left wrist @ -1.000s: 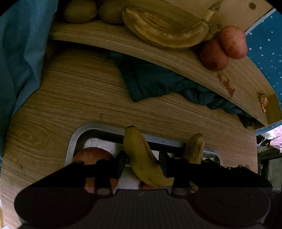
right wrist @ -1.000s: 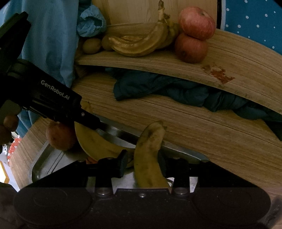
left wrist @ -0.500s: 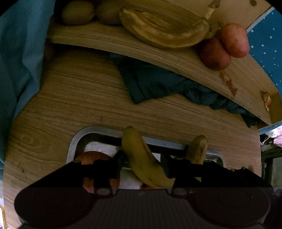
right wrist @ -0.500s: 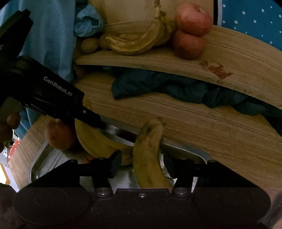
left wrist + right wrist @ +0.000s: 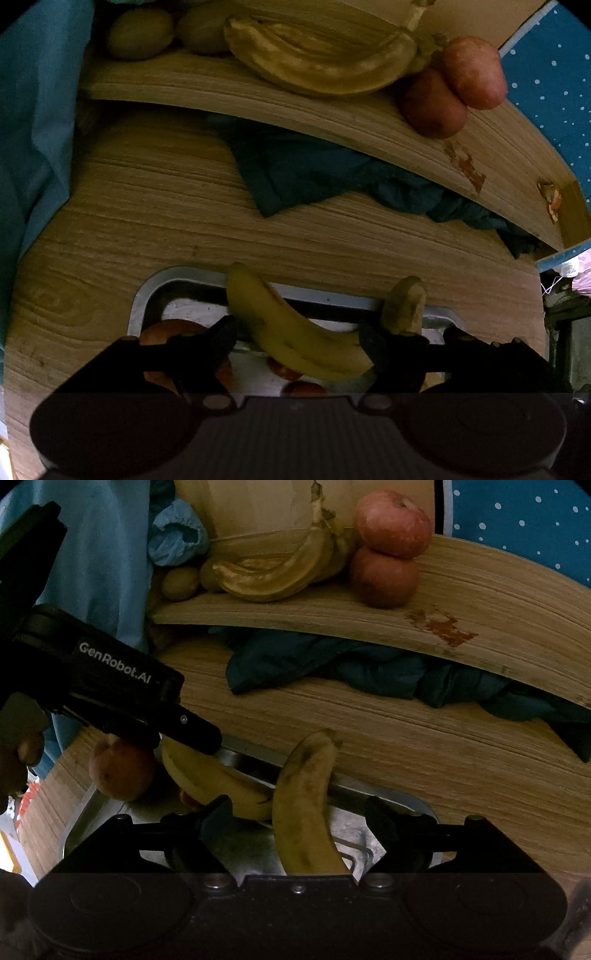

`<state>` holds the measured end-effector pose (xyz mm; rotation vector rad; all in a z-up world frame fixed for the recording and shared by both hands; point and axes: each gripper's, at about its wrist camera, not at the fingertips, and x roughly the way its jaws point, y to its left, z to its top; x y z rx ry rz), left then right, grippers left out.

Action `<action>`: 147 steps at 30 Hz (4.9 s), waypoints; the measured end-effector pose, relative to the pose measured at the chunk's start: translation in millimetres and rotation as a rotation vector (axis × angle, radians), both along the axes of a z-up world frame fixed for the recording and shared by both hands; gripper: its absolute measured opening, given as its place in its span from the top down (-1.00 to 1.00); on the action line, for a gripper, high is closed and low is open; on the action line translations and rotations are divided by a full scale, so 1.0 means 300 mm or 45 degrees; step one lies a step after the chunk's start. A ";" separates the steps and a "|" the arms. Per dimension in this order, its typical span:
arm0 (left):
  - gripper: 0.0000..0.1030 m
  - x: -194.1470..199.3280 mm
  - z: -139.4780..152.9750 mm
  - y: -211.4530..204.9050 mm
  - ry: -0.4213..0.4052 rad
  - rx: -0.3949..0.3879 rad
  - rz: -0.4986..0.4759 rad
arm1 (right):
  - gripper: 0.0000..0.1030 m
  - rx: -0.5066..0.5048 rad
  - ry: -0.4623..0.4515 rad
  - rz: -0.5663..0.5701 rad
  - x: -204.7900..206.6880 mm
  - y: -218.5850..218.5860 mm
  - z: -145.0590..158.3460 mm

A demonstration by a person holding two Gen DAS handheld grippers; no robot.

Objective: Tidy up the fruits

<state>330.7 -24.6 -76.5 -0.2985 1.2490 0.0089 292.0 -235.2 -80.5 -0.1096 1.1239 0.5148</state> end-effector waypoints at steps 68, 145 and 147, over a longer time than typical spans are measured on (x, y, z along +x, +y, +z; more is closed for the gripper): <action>-0.99 -0.387 0.186 -0.034 -0.268 0.130 0.175 | -0.98 0.094 -0.267 -0.094 -0.255 -0.156 0.237; -0.99 -0.996 0.286 0.166 -0.479 0.251 -0.116 | -0.98 -0.070 -0.571 -0.526 -0.934 0.066 0.425; -0.99 -1.008 0.288 0.174 -0.494 0.248 -0.122 | -0.98 -0.070 -0.580 -0.523 -0.941 0.070 0.431</action>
